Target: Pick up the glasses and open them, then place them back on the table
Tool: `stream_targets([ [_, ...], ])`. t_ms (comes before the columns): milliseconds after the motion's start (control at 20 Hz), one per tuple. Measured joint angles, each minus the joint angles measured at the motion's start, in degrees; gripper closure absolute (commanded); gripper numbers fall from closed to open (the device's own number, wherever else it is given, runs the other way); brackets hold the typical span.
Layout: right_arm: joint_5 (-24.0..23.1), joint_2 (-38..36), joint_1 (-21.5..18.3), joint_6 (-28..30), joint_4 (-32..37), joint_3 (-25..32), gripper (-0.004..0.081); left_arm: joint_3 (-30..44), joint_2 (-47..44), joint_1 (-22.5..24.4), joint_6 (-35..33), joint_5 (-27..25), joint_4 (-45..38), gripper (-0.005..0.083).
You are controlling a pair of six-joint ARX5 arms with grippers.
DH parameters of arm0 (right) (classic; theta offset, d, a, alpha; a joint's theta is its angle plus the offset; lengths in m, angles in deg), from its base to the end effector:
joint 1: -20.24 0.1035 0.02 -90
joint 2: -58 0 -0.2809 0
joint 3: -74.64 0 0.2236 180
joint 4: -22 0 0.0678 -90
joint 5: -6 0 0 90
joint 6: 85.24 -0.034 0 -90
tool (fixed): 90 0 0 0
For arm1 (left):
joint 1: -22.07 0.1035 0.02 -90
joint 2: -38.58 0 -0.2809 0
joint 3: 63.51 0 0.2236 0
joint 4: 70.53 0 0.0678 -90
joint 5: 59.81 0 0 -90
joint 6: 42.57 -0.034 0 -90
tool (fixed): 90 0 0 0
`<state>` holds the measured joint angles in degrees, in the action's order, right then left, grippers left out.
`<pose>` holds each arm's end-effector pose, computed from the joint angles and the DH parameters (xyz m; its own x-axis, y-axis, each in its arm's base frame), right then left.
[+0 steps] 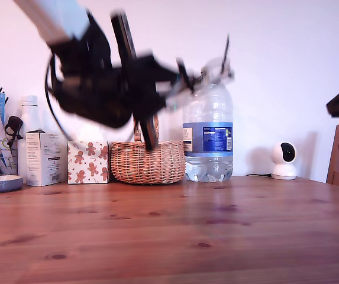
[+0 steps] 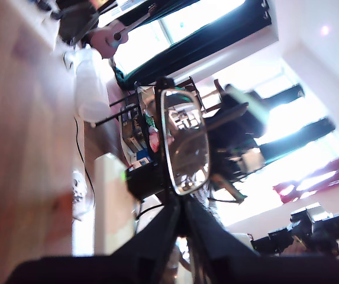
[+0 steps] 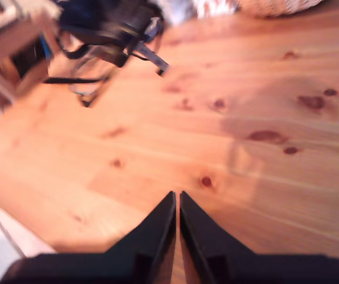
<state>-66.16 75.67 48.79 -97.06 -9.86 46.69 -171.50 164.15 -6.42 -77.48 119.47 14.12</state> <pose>0.0526 0.0405 0.1918 0.6311 0.6922 -0.3501 -0.6241 0.7212 0.3008 0.3196 -0.2121 0.1978 -0.4793 -0.8776 -0.0123 0.3438 -0.1749 -0.9226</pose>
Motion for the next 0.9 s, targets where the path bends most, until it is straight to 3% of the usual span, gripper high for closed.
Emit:
stream_targets([
  [100,-0.1,2.9,0.9,2.4,0.0,-2.1,0.0782,0.0,2.6,0.0,-0.8,-0.1,0.8,0.0794],
  [350,-0.3,10.0,3.4,16.4,0.3,-7.7,0.0762,0.0,4.2,0.0,-2.6,-0.4,1.4,0.0794],
  [600,-0.4,18.8,7.4,29.8,1.0,-9.3,0.0638,0.0,5.1,0.0,-2.6,-0.8,-0.2,0.0794],
  [900,-3.2,26.9,14.4,45.4,5.7,-12.2,0.0589,0.0,5.2,0.0,-2.6,-3.9,-0.5,0.0794],
])
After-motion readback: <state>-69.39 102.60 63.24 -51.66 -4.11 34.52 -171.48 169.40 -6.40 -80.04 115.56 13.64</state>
